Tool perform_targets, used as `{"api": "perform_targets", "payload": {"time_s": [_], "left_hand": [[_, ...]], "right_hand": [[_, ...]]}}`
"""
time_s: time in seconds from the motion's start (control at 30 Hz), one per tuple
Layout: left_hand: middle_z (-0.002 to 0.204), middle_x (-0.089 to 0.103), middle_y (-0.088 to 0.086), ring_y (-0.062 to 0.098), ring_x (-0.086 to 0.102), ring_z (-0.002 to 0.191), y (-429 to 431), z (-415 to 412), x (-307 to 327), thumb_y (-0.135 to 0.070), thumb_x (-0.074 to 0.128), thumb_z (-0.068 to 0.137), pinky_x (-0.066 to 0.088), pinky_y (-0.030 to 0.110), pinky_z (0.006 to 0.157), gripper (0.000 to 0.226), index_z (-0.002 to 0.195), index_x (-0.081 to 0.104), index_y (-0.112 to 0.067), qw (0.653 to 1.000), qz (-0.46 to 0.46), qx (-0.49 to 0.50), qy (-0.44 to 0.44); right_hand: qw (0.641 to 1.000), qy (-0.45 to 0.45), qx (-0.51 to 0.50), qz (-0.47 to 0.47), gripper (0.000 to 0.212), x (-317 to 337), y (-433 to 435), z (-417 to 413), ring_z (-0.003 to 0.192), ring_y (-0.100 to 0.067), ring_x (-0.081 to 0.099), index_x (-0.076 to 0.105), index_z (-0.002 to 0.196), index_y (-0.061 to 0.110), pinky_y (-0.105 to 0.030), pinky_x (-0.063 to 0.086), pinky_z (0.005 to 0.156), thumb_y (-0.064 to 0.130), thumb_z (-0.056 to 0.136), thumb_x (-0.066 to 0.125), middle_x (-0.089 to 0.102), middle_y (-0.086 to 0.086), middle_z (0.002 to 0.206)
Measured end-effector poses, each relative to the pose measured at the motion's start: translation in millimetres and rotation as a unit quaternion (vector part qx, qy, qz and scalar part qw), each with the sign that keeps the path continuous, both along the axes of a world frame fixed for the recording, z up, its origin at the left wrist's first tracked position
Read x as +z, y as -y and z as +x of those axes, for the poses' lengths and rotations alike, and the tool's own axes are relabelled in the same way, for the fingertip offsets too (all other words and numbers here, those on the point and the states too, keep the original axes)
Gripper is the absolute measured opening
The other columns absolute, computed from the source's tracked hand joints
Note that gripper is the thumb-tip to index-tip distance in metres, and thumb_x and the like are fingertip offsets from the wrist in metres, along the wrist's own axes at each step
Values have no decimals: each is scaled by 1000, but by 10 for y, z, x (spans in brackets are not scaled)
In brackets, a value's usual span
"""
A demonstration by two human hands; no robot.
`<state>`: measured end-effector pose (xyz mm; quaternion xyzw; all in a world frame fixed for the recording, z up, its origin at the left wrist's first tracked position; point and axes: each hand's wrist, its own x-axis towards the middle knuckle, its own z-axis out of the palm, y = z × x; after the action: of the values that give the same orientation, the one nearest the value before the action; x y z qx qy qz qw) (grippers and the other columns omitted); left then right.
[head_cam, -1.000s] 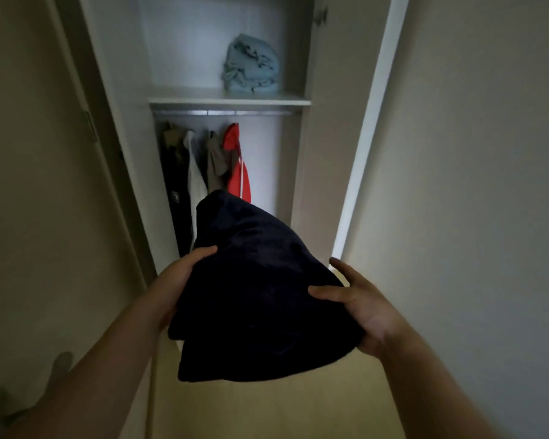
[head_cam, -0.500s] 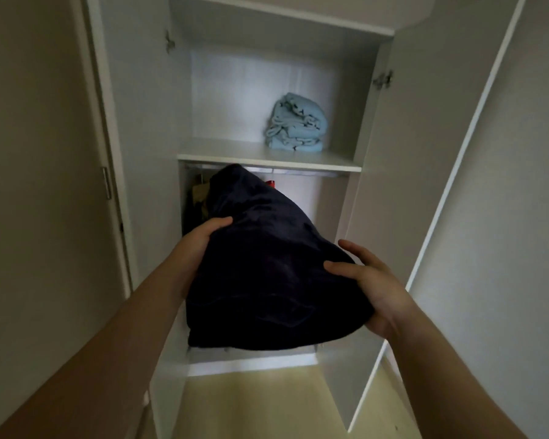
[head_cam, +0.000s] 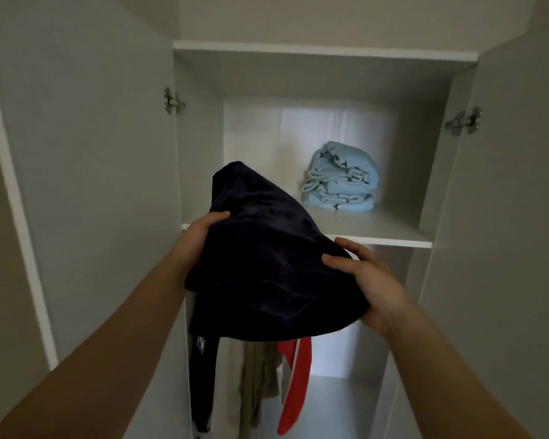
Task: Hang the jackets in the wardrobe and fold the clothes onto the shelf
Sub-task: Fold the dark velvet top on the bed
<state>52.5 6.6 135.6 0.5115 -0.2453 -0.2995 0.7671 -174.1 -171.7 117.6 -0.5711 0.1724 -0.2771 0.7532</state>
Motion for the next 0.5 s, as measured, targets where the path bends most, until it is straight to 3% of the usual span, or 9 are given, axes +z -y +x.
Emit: {"api": "perform_targets", "payload": {"time_s": [0.2,0.33,0.5], "left_hand": [[96,69,8,22,68,81,683,881,125,-26,50,98,52,33,77,25,108,66,-9,999,-41,17,2],[96,65,9,24,63,85,1164,1525,232,-25,48,99,49,35,81,23,106,64,-10,998,-66,17,-15],[85,69,8,24,70,73,1786,2227,458,-25,44,100,51,35,76,26,97,67,-11,990,-121,44,-54]], "right_hand": [[999,15,28,-42,58,111,705,899,95,-26,74,66,120,29,-36,60,78,8,69,86,76,0,106],[997,17,46,-62,61,254,1202,1594,95,-27,74,64,123,29,-36,60,78,3,71,83,76,-3,108],[989,57,74,-117,76,614,1940,2432,106,-24,70,65,125,29,-32,58,80,-4,58,80,68,-5,123]]}}
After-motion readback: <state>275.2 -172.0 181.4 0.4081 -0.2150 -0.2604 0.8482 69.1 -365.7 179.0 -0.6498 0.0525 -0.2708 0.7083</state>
